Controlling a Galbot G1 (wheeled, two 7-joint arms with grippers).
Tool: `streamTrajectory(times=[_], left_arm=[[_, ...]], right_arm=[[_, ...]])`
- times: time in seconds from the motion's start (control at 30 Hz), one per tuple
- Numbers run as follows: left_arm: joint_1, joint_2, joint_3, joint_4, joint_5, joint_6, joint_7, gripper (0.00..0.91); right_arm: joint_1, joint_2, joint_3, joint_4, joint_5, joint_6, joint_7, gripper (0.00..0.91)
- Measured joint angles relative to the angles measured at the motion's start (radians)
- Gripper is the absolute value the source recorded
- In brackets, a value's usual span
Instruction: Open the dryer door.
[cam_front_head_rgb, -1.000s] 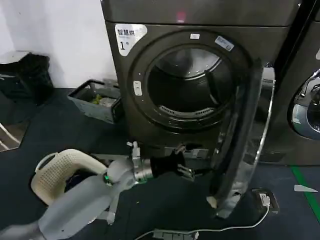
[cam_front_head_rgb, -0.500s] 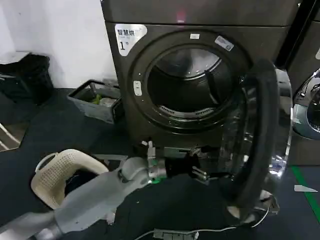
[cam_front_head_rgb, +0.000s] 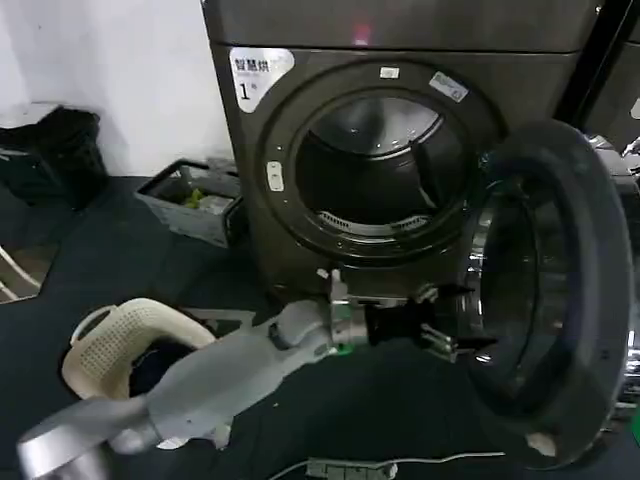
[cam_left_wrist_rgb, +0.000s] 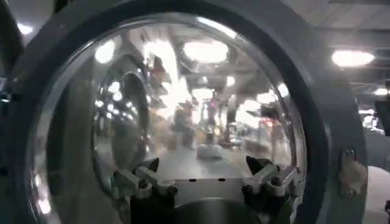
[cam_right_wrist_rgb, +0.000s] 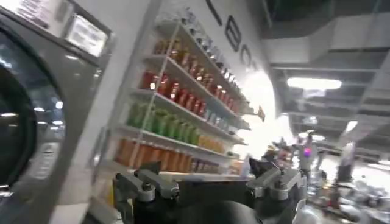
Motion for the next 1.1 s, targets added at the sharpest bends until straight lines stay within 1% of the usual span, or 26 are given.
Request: streamTrajectory(times=[0.1,0.27,0.5,0.67,0.9,1.1], left_arm=[[-0.015,-0.031,-0.004,0.032,0.009,-0.015,-0.031,0.907],[-0.033,-0.075,-0.013,0.09,0.017,-0.024,-0.049,0.907],[-0.051,-0.073,-0.031,0.165,0.03,-0.024,-0.065,0.907],[-0.065,-0.073,-0.032,0.203,0.059,-0.021,-0.112,0.907],[-0.071,-0.072,-0.045,0.259,0.078,-0.03,-0.117,0.907],[-0.067,-0.073,-0.055,0.258,0.079,-0.048,-0.114,0.907]], right_arm=[[-0.003,0.007,-0.001,0.0,0.001,0.011,-0.003,0.907],[-0.01,0.009,0.001,0.007,0.008,0.013,-0.006,0.907],[-0.025,0.008,0.015,0.005,0.017,0.014,-0.008,0.907],[-0.027,0.004,0.02,0.002,0.027,0.016,-0.004,0.907],[-0.033,0.004,0.02,0.001,0.03,0.022,-0.011,0.907],[-0.027,0.002,0.015,0.004,0.031,0.027,-0.013,0.907]])
